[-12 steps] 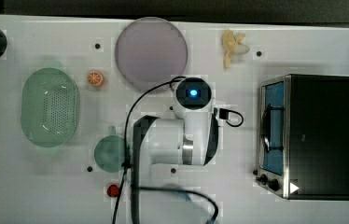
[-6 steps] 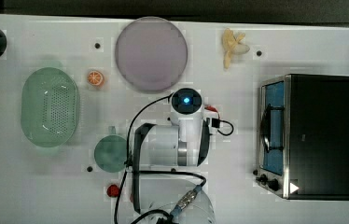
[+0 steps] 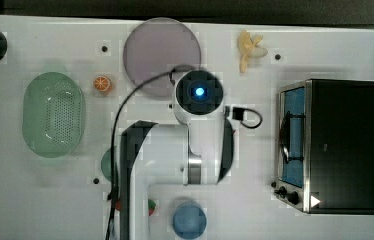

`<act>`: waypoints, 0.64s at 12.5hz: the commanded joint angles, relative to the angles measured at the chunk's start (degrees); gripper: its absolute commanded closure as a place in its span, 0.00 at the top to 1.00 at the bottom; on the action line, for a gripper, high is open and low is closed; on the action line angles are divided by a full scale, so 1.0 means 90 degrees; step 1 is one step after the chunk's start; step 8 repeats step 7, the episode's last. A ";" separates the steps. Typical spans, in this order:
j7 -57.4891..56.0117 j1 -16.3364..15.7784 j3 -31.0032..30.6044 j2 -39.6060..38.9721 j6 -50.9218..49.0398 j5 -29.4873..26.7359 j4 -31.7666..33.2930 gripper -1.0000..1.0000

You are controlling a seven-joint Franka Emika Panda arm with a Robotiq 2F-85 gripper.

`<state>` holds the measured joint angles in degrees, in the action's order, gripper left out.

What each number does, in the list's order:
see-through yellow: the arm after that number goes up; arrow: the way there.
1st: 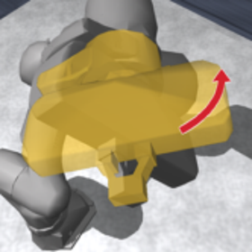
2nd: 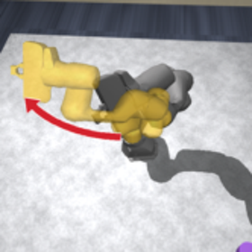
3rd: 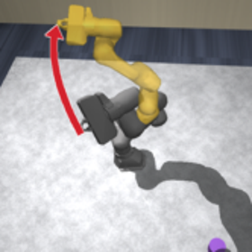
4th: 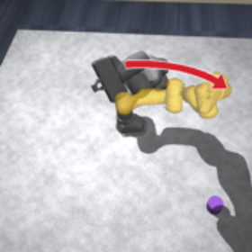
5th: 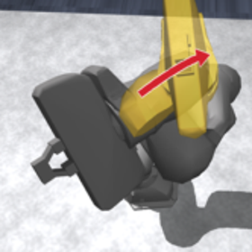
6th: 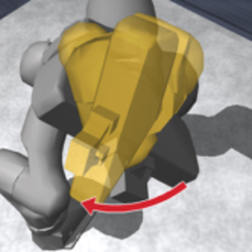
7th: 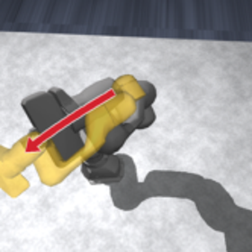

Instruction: Pick Ketchup from oven and place it on table.

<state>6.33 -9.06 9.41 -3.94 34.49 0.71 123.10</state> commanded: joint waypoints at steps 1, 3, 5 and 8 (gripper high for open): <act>0.0341 -0.0010 0.0017 0.0824 -0.0921 -0.0068 -0.1185 1.00; 0.0332 -0.0002 0.0020 0.0984 -0.1766 -0.0015 -0.2000 1.00; 0.0329 -0.0003 0.0016 0.1021 -0.2695 -0.0010 -0.2623 1.00; 0.0328 -0.0001 0.0020 0.1025 -0.3418 -0.0010 -0.2981 1.00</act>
